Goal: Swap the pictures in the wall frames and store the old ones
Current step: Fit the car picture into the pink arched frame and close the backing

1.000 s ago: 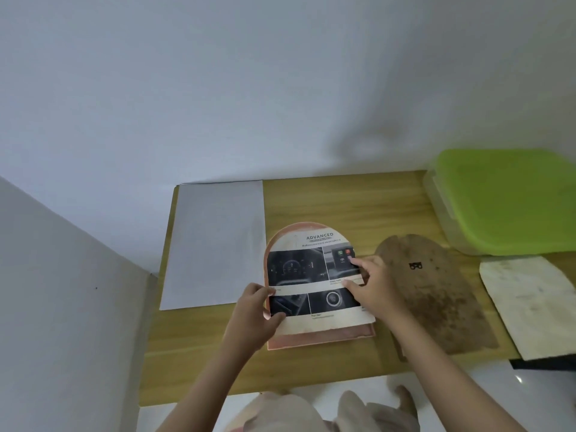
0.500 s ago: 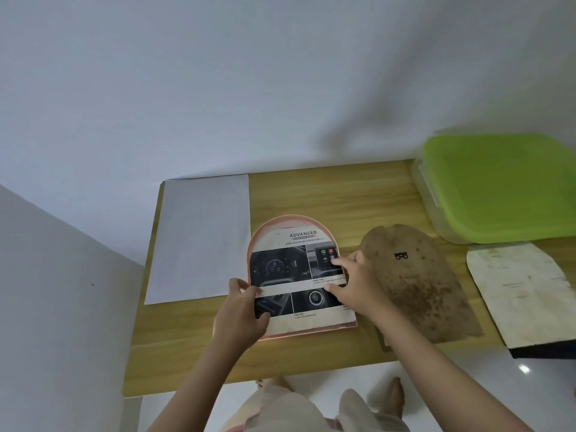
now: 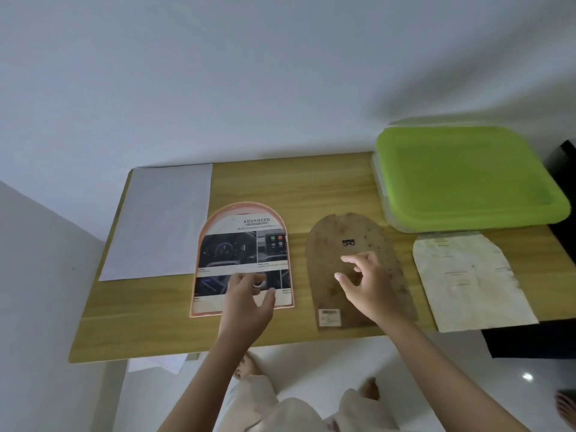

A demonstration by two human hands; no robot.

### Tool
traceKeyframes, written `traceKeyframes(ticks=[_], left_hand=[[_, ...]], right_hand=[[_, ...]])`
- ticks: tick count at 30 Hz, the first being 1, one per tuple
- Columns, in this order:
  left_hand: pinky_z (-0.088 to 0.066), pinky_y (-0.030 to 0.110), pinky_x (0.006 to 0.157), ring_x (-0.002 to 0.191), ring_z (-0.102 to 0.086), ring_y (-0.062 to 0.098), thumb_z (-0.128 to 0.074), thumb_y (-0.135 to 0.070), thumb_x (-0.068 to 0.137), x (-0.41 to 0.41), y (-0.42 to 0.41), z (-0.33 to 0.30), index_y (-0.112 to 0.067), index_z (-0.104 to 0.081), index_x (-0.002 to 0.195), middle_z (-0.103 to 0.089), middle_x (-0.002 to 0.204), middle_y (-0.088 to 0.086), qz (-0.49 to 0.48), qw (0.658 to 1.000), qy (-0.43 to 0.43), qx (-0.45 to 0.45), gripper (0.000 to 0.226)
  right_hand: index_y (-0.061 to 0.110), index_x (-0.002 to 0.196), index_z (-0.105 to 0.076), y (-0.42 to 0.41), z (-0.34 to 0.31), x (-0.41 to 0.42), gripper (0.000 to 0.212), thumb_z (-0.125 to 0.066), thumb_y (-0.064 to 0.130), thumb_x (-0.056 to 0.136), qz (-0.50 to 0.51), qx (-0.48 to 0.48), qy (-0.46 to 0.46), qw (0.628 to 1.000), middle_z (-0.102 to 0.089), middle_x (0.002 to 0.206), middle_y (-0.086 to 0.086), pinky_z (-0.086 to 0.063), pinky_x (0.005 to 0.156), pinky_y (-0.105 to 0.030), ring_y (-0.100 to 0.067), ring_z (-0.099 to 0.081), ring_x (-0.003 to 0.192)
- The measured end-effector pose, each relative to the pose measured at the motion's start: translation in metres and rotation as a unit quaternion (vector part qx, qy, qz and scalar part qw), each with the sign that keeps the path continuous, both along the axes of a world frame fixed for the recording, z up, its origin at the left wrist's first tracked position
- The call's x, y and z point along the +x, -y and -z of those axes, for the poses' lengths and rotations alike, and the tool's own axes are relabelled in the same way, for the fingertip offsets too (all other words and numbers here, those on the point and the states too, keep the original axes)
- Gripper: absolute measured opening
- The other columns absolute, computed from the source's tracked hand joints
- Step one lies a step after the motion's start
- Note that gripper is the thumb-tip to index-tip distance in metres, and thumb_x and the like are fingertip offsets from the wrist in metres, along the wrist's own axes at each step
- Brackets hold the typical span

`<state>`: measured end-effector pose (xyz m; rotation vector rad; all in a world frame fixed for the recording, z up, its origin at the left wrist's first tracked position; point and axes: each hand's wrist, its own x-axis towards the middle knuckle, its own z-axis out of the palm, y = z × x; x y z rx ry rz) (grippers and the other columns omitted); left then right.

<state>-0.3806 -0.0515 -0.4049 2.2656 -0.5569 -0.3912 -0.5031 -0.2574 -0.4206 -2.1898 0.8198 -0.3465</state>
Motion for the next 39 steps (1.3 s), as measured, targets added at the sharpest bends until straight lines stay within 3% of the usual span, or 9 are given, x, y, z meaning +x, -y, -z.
traceKeyframes(ticks=[6, 12, 15, 20, 25, 28, 30, 33, 39], left_hand=[[-0.049, 0.021, 0.072, 0.083, -0.06, 0.004, -0.067, -0.026, 0.08, -0.072, 0.044, 0.009, -0.019, -0.061, 0.098, -0.062, 0.101, -0.002, -0.016, 0.997, -0.08, 0.005, 0.019], [-0.049, 0.037, 0.092, 0.104, -0.059, 0.021, -0.065, -0.026, 0.08, -0.102, 0.065, 0.018, -0.011, -0.06, 0.109, -0.062, 0.108, 0.006, -0.024, 0.992, -0.087, 0.091, 0.033], [-0.051, 0.037, 0.088, 0.101, -0.06, 0.022, -0.067, -0.02, 0.077, -0.104, 0.07, 0.018, -0.011, -0.061, 0.107, -0.064, 0.105, 0.007, -0.058, 0.99, -0.089, 0.09, 0.032], [-0.046, 0.018, 0.062, 0.08, -0.066, 0.01, -0.07, -0.004, 0.072, -0.107, 0.069, 0.014, -0.021, -0.066, 0.096, -0.068, 0.084, -0.002, -0.115, 0.983, -0.138, 0.033, 0.029], [-0.048, 0.018, 0.068, 0.086, -0.061, 0.009, -0.071, 0.0, 0.073, -0.116, 0.066, 0.008, -0.022, -0.067, 0.099, -0.067, 0.097, -0.001, -0.118, 0.983, -0.141, -0.022, 0.034], [-0.044, 0.004, 0.06, 0.091, -0.058, 0.009, -0.07, 0.0, 0.075, -0.114, 0.057, 0.003, -0.022, -0.066, 0.104, -0.06, 0.105, 0.0, -0.116, 0.985, -0.116, -0.044, 0.037], [-0.047, 0.006, 0.062, 0.092, -0.058, 0.01, -0.069, 0.002, 0.076, -0.108, 0.046, -0.001, -0.021, -0.065, 0.106, -0.059, 0.108, 0.001, -0.124, 0.985, -0.104, -0.06, 0.038], [-0.053, 0.024, 0.077, 0.096, -0.059, 0.017, -0.068, 0.005, 0.076, -0.094, 0.025, -0.007, -0.018, -0.065, 0.109, -0.06, 0.109, 0.004, -0.14, 0.983, -0.091, -0.072, 0.041], [-0.047, 0.015, 0.069, 0.095, -0.061, 0.017, -0.067, 0.009, 0.076, -0.054, -0.019, -0.007, -0.015, -0.065, 0.112, -0.063, 0.107, 0.004, -0.192, 0.975, -0.085, -0.075, 0.043]], right_hand=[[0.015, 0.119, -0.059, 0.04, 0.001, -0.06, 0.039, -0.069, 0.023, 0.082, 0.033, -0.021, -0.049, 0.998, -0.048, 0.115, -0.006, -0.039, 0.088, -0.024, -0.022, -0.048, 0.113], [0.021, 0.136, -0.044, 0.044, 0.008, -0.079, 0.053, -0.061, 0.032, 0.087, 0.004, 0.013, -0.156, 0.988, -0.036, 0.137, -0.012, -0.042, 0.093, -0.038, -0.03, -0.033, 0.129], [0.023, 0.133, -0.047, 0.045, 0.008, -0.077, 0.052, -0.064, 0.033, 0.085, 0.031, 0.05, -0.139, 0.989, -0.035, 0.136, -0.015, -0.039, 0.096, -0.037, -0.033, -0.033, 0.129], [0.024, 0.127, -0.051, 0.062, 0.004, -0.077, 0.056, -0.073, 0.032, 0.077, 0.058, 0.111, -0.123, 0.984, -0.034, 0.126, -0.01, -0.05, 0.085, -0.034, -0.03, -0.034, 0.123], [0.027, 0.124, -0.052, 0.071, 0.001, -0.084, 0.058, -0.077, 0.03, 0.072, 0.042, 0.11, -0.085, 0.989, -0.032, 0.114, -0.001, -0.043, 0.082, -0.026, -0.023, -0.037, 0.119], [0.029, 0.122, -0.053, 0.067, -0.004, -0.079, 0.059, -0.079, 0.031, 0.069, 0.028, 0.112, -0.052, 0.992, -0.033, 0.111, 0.001, -0.044, 0.08, -0.021, -0.015, -0.049, 0.103], [0.03, 0.118, -0.055, 0.059, -0.008, -0.069, 0.057, -0.08, 0.031, 0.067, 0.014, 0.113, -0.033, 0.993, -0.033, 0.106, 0.004, -0.045, 0.068, -0.011, 0.002, -0.05, 0.088], [0.033, 0.112, -0.056, 0.04, -0.013, -0.049, 0.054, -0.082, 0.029, 0.065, -0.008, 0.131, 0.003, 0.991, -0.032, 0.099, 0.008, -0.041, 0.042, -0.006, 0.018, -0.05, 0.072], [0.027, 0.119, -0.055, 0.001, -0.014, 0.0, 0.06, -0.081, 0.035, 0.066, -0.058, 0.125, 0.004, 0.99, -0.033, 0.105, 0.003, -0.048, 0.054, -0.009, -0.001, -0.054, 0.07]])
